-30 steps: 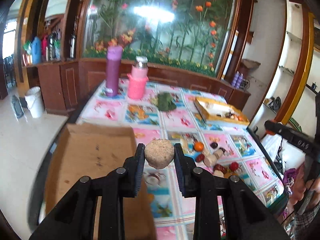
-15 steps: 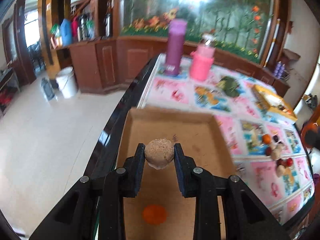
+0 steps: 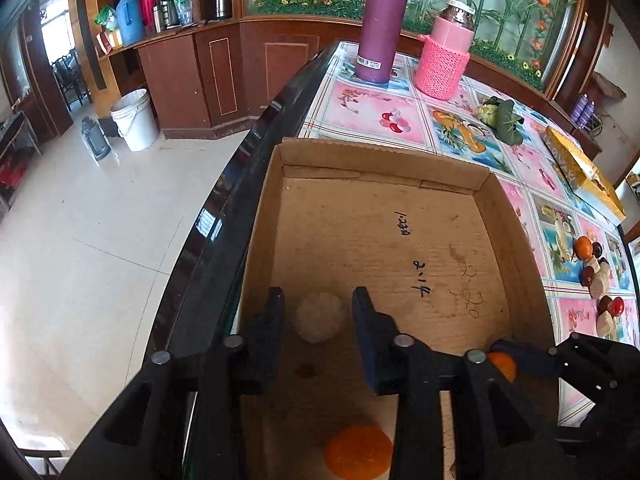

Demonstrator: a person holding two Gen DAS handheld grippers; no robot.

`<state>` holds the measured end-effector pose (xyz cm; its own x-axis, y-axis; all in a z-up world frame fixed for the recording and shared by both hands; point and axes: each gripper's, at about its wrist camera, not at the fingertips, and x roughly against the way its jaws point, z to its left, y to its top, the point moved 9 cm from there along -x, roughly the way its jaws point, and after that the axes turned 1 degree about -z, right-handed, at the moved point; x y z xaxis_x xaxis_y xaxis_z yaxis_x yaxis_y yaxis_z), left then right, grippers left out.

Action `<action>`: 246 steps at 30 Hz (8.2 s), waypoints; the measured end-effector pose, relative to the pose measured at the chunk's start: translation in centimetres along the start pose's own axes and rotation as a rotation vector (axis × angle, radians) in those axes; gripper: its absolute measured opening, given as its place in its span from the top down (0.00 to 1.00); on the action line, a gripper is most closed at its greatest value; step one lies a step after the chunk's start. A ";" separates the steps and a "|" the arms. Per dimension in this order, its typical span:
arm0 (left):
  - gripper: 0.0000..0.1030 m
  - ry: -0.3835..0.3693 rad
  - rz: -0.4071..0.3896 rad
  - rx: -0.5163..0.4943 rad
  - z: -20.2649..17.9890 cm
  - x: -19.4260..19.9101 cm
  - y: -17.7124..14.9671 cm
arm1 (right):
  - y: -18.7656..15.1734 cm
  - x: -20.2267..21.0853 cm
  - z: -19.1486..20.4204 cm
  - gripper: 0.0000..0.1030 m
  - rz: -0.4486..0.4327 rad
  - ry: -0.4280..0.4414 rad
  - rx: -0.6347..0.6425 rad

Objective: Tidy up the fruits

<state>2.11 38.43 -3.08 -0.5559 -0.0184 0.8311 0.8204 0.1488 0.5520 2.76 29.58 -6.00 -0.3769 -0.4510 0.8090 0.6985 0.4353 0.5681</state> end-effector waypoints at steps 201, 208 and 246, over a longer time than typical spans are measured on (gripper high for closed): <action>0.27 -0.187 -0.535 -0.036 -5.0 27.8 10.2 | 0.2 65.1 -21.9 0.13 -0.493 -0.950 -0.370; 0.27 -0.333 -0.292 -0.100 -15.4 16.6 5.7 | -9.3 41.1 -24.9 0.13 -0.235 -0.720 -0.305; 0.72 -0.339 0.113 -0.250 -36.6 -6.3 1.3 | -11.6 12.7 -25.3 0.55 -0.129 -0.167 -0.378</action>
<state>11.55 2.59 -5.18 -0.4391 0.3158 0.8411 0.8627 -0.1134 0.4929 5.25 -0.95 -6.16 -0.5472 -0.3367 0.7663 0.8014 0.0533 0.5957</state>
